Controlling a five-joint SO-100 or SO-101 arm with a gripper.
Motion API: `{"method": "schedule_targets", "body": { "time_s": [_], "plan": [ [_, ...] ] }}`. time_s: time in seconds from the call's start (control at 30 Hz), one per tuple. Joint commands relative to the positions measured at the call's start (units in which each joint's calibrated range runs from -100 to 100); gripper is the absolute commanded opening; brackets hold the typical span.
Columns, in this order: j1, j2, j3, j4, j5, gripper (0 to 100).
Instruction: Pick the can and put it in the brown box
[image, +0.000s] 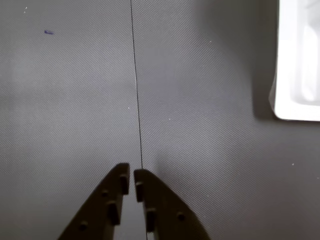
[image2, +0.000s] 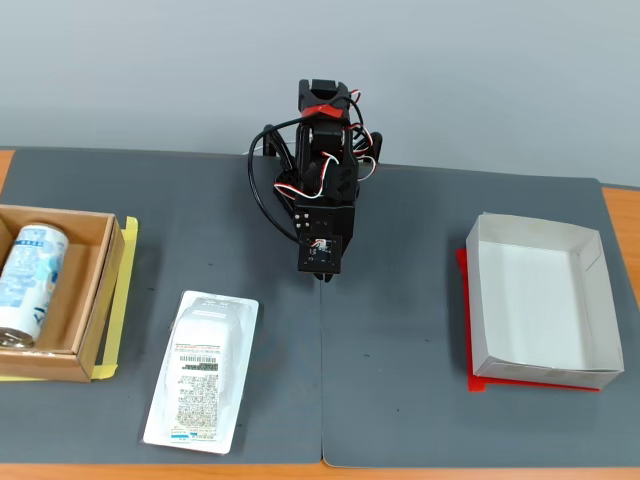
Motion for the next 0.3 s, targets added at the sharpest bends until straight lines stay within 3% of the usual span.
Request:
{"method": "schedule_targets", "body": {
  "time_s": [0.0,0.27],
  "plan": [
    [-0.19,-0.42,-1.98,0.19,-0.14,1],
    [-0.19,-0.42,-1.98,0.19,-0.14,1]
  ]
}}
